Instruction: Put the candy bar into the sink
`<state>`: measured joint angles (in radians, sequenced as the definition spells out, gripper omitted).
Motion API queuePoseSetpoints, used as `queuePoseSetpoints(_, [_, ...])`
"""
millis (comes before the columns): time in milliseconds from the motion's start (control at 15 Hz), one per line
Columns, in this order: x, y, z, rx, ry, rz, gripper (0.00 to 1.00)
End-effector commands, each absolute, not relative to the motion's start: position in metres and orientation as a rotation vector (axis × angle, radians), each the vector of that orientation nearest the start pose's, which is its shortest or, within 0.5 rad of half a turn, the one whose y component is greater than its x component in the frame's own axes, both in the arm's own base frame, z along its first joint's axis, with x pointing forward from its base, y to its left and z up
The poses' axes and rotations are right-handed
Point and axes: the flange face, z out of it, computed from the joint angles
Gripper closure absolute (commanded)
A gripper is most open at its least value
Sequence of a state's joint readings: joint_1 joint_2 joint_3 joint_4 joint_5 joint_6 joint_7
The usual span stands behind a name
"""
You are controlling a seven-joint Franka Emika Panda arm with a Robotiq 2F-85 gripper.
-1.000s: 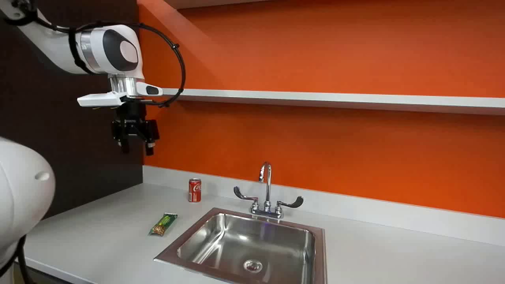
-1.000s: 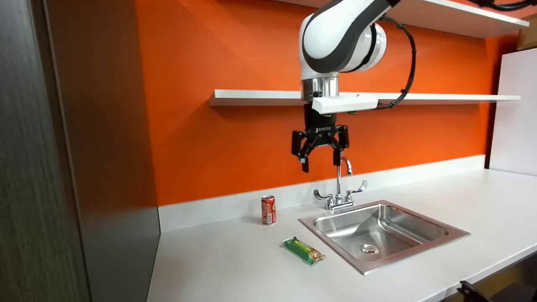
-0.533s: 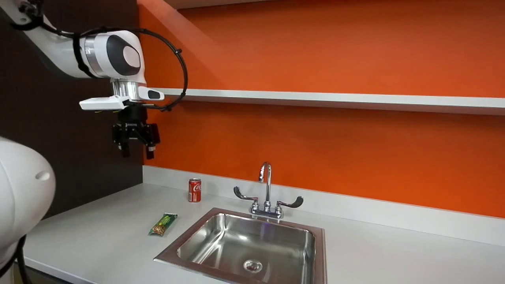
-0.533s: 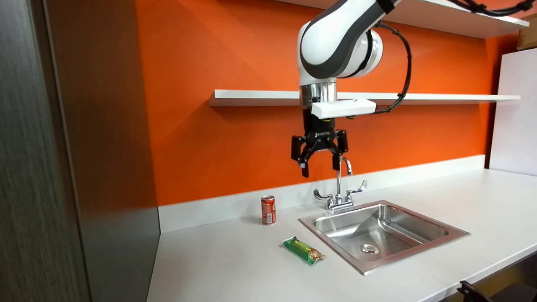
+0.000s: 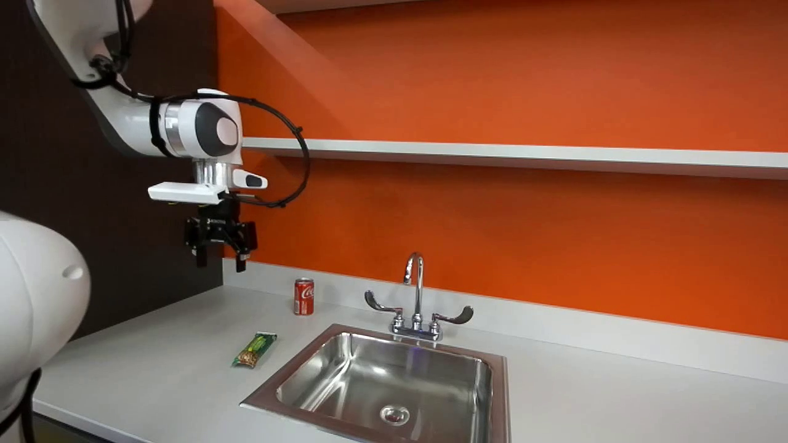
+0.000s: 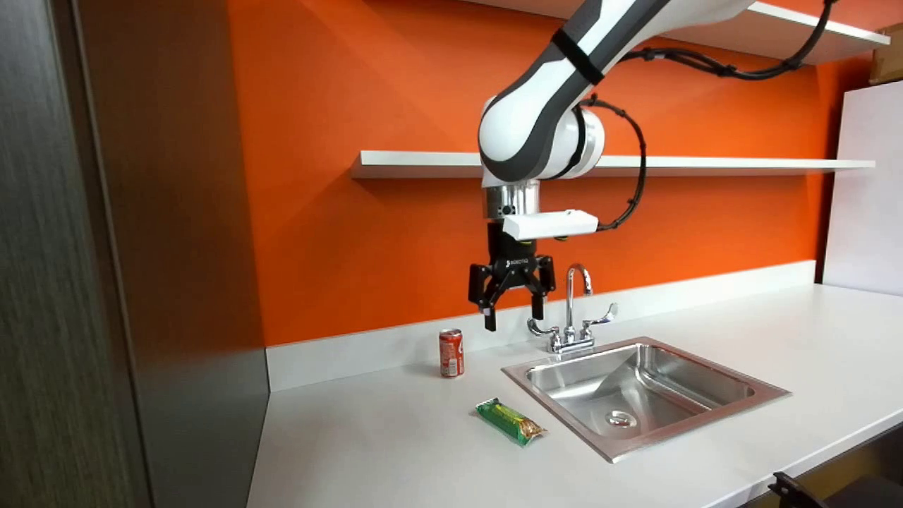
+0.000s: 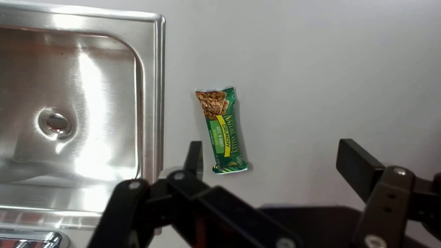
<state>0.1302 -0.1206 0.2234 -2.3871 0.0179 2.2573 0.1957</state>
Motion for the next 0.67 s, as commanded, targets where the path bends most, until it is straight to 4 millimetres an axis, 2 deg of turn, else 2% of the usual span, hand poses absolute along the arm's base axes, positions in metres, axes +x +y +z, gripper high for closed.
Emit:
queuePoseSetpoints(0, [0.478,0.168,0.345,-3.128,-0.287,0.012,0.0])
queuePoseSetpoints(200, [0.492,0.164,0.32,-3.116,-0.294,0.026,0.0])
queuePoseSetpoints(600, [0.505,0.157,0.267,-3.106,-0.302,0.077,0.0])
